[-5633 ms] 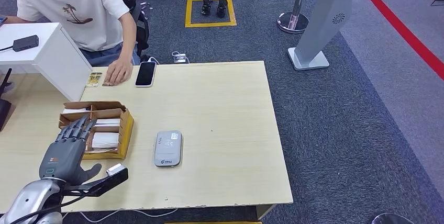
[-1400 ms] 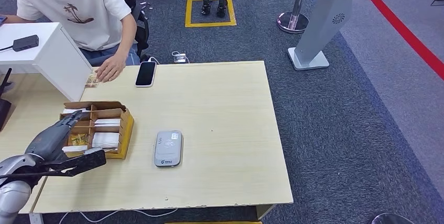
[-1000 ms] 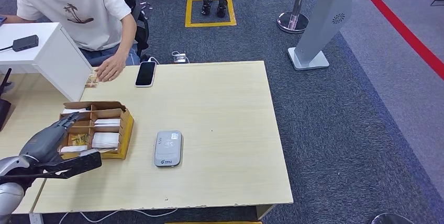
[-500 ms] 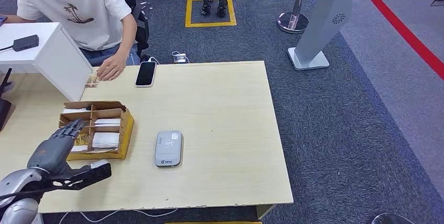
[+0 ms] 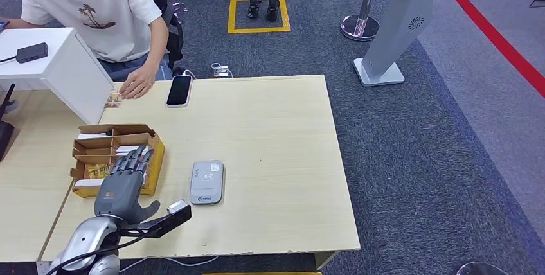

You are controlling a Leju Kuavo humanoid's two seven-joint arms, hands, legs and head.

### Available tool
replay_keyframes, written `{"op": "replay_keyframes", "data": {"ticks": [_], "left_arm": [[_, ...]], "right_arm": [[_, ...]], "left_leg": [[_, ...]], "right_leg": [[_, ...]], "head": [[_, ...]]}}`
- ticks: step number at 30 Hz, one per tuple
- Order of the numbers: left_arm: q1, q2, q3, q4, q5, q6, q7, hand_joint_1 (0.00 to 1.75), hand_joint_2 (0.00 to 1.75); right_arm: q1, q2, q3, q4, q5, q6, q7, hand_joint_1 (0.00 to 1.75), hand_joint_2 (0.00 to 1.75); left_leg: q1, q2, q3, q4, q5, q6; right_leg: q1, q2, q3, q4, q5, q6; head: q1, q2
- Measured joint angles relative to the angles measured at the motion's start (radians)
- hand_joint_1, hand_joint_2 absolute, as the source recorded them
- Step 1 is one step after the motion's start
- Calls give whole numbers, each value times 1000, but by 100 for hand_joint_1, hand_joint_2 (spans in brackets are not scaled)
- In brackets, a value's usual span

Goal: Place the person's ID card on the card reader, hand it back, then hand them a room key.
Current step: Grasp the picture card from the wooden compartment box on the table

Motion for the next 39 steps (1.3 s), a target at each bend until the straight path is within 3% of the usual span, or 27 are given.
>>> {"op": "replay_keyframes", "data": {"ticks": [10,39], "left_arm": [[2,-48,1,0,-28,-12,-21,0,175],[111,-79,36,-74,-156,-20,11,0,175]], "right_arm": [[1,0,0,0,-10,0,-5,0,0],[7,0,0,1,-52,-7,4,0,0]], "left_leg": [[0,0,0,0,0,0],[0,0,0,0,-1,1]], "right_leg": [[0,0,0,0,0,0],[0,0,0,0,0,0]], "head": [[0,0],[0,0]]}}
